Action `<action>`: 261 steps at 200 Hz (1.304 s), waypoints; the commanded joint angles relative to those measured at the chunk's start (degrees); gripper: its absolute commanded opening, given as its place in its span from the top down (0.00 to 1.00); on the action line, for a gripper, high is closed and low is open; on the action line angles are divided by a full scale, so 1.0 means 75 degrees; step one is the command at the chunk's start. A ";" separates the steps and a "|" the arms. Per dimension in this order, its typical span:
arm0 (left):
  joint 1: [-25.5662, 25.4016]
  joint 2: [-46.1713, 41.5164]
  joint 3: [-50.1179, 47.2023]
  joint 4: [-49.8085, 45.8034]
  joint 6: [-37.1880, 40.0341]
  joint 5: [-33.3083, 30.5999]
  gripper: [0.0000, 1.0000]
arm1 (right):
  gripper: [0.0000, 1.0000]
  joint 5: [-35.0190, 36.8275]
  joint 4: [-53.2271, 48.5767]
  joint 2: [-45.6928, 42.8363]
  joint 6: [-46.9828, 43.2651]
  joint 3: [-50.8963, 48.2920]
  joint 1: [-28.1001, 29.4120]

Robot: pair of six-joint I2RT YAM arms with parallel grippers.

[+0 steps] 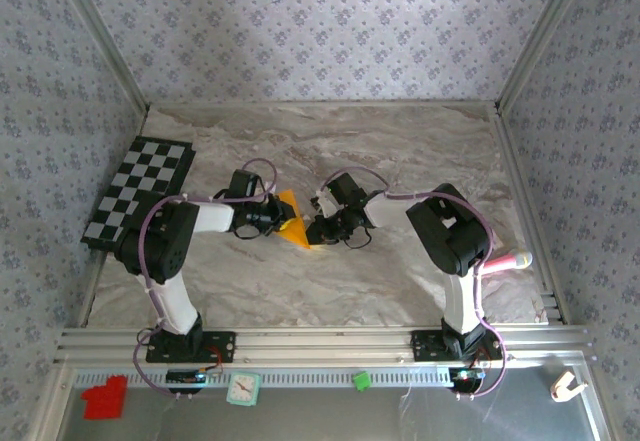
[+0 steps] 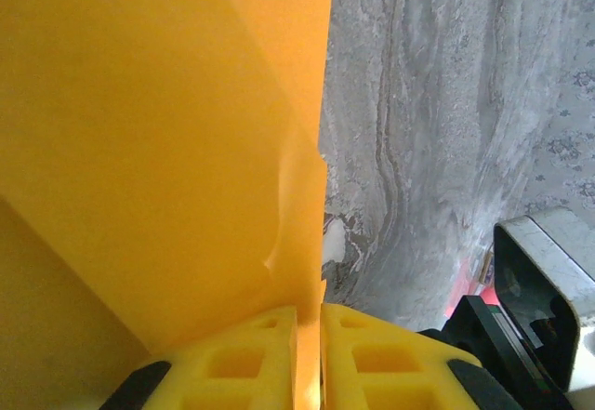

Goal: Fold a paper plane with a square sheet of paper (pick it up from the middle)
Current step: Fourth fold the wing at the center of the table.

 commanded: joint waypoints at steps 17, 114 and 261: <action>-0.0008 0.0162 0.0156 -0.0082 0.0180 0.0041 0.84 | 0.86 0.0440 -0.0488 0.0173 -0.0150 0.0013 -0.0012; -0.0008 0.0028 0.0167 -0.0014 0.0075 0.0123 0.84 | 0.76 0.0997 -0.0557 -0.0294 -0.0178 0.0552 0.0017; -0.0010 -0.0106 0.0119 0.0384 -0.0241 0.0391 0.85 | 0.76 0.0710 -0.0727 0.0485 -0.0501 0.1231 0.0168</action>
